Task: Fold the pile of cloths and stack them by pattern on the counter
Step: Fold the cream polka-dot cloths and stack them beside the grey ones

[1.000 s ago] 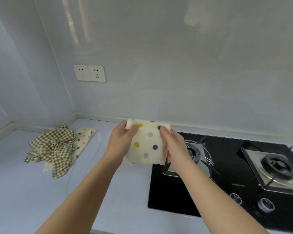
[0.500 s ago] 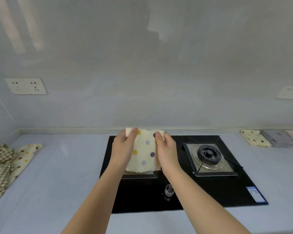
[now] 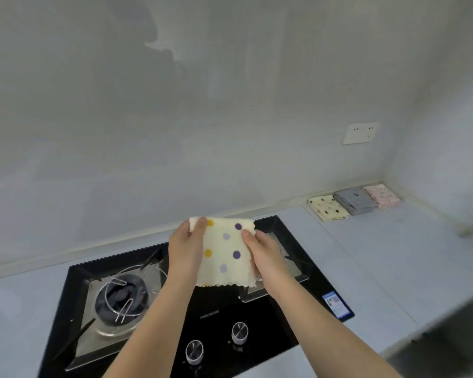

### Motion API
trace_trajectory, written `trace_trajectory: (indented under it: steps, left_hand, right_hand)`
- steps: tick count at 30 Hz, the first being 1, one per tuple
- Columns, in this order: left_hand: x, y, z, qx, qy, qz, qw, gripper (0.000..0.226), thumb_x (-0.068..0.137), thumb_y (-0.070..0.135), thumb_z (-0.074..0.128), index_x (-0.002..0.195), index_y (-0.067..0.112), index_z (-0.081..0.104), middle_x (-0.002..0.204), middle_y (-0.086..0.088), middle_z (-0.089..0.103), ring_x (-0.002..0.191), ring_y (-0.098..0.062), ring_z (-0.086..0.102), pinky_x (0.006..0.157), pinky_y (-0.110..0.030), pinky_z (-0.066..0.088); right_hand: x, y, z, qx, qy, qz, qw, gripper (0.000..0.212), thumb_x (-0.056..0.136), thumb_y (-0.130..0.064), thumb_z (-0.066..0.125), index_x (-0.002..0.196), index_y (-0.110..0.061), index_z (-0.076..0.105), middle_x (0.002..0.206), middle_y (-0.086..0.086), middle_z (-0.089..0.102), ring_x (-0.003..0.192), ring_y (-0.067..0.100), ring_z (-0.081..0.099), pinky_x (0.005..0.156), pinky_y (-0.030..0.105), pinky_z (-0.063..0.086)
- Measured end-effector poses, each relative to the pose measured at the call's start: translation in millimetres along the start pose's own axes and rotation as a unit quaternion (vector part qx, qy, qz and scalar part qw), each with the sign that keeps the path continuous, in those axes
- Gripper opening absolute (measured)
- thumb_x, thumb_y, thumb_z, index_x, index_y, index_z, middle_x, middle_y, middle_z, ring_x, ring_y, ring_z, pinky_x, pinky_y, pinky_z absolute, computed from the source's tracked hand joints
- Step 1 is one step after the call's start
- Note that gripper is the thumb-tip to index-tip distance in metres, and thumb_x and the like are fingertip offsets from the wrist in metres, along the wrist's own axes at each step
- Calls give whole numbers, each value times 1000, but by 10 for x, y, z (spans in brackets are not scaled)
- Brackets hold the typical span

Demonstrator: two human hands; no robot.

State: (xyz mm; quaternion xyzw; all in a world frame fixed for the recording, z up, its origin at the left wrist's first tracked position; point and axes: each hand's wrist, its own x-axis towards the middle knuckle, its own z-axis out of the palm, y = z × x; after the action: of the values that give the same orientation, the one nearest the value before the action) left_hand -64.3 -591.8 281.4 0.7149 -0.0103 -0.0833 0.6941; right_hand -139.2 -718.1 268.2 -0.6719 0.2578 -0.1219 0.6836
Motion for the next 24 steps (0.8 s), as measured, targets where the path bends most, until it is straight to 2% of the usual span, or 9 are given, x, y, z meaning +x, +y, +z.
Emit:
trace_trajectory:
  steps: [2,5,9,11,14,15,16,19,24]
  left_hand:
    - [-37,-62,457,-31,-34,-40,998,28,96,38,51,93,13,64,91,-10,67,84,-28,65,75,-40,52]
    - [-185,-205,1059,-23,-65,-60,996,21,99,30,49,104,15,62,95,-5,68,87,-24,66,67,-35,53]
    - [-413,-426,1918,95,-21,-19,995,26,101,33,40,99,14,57,87,-4,63,79,-19,62,68,-33,53]
    - [-487,-464,2298,144,8,3,990,28,102,36,37,89,16,52,76,-1,57,65,-12,54,57,-24,45]
    - [-446,-508,2729,178,34,20,983,34,101,40,35,82,16,49,71,-4,56,60,-15,51,55,-27,42]
    - [-393,-533,2809,181,35,14,983,35,101,41,35,82,15,49,71,-4,56,60,-16,52,55,-28,42]
    - [-323,-550,2899,171,30,7,985,35,101,40,36,81,14,49,70,-4,54,60,-16,50,56,-29,42]
    - [-73,-630,3240,132,-27,-24,991,29,100,32,40,82,11,49,71,-3,48,62,-16,45,59,-29,39]
    - [245,-668,3751,155,-98,-46,982,16,98,26,41,95,14,52,85,-2,55,72,-15,52,61,-28,42]
  right_hand:
    - [129,49,-417,-11,29,9,999,20,98,-32,51,96,-19,65,88,2,74,79,18,72,69,36,59]
    - [267,86,-996,1,60,10,998,20,98,-29,50,94,-18,65,92,8,74,85,28,71,78,48,58]
    - [471,200,-1808,-47,89,3,995,24,99,-31,49,90,-14,63,90,13,71,82,30,69,74,46,57]
    - [604,252,-2116,-84,101,-17,991,29,99,-32,47,86,-10,60,85,14,68,74,25,66,65,38,55]
    - [827,298,-2430,-133,122,-37,983,32,100,-29,45,72,-13,48,70,6,57,62,13,55,54,22,42]
    - [882,310,-2489,-137,125,-34,982,32,100,-28,44,71,-15,48,69,3,56,62,13,55,53,21,42]
    - [956,321,-2559,-130,126,-25,983,32,100,-29,45,73,-13,50,72,5,59,64,15,58,54,24,46]
    - [1247,346,-2823,-72,125,35,989,31,98,-32,49,88,-5,61,85,12,69,78,27,68,69,41,57]
    - [1633,309,-3342,-37,87,103,990,24,95,-28,53,97,-7,66,92,13,72,83,27,69,70,37,56]
